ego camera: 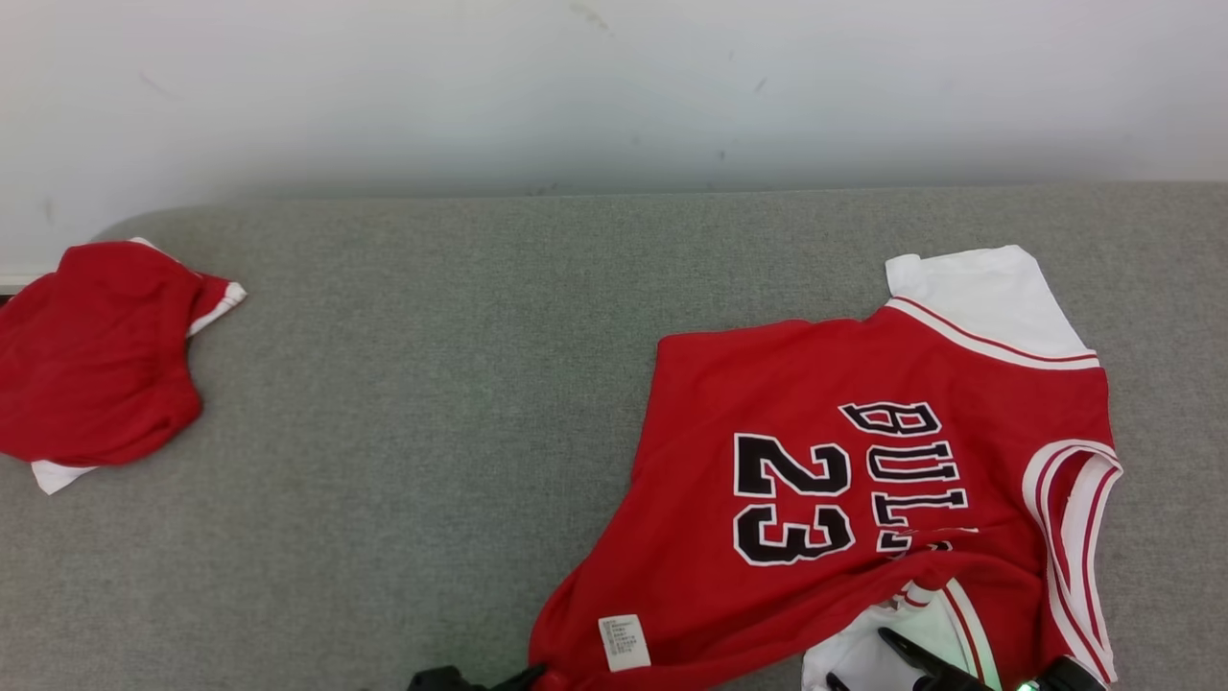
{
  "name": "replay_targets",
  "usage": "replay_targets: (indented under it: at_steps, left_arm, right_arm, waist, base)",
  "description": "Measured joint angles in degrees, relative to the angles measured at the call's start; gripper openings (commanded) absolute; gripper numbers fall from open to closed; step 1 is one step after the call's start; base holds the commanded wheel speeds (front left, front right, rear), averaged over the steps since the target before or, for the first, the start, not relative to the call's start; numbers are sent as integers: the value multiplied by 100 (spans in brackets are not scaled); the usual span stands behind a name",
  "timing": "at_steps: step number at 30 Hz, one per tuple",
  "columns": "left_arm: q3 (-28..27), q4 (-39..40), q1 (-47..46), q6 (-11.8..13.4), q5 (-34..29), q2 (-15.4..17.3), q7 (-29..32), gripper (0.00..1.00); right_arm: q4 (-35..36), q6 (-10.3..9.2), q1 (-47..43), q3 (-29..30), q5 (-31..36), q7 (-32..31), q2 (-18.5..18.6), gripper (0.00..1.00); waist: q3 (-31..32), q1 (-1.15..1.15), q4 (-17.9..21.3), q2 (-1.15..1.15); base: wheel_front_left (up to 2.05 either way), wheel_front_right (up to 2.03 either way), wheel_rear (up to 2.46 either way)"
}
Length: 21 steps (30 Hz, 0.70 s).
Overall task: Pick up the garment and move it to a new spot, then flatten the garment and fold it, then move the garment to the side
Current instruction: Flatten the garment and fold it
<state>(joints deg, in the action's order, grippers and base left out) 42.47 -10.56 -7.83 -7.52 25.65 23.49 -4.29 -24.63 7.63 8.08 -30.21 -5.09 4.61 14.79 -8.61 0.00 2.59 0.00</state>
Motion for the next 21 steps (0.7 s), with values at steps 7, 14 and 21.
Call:
replay_targets:
  at_steps: [7,14,21]
  left_arm:
    - [94,-164,-112,0,-1,13,-1,100]
    - [192,-349,-177,0,-21,-2,-78,64]
    - [227,-510,-238,0,25,-46,-147,2]
  right_arm:
    - [13,1,33,-18,-19,3,0,100]
    - [37,2,42,-37,-20,9,-2,100]
    - [58,-1,43,-123,-43,-10,10,100]
  waist:
    - [-66,0,34,0]
    - [-104,0,70,0]
    - [-98,0,104,0]
  base:
    - [0,0,0]
    - [0,0,0]
    - [0,0,0]
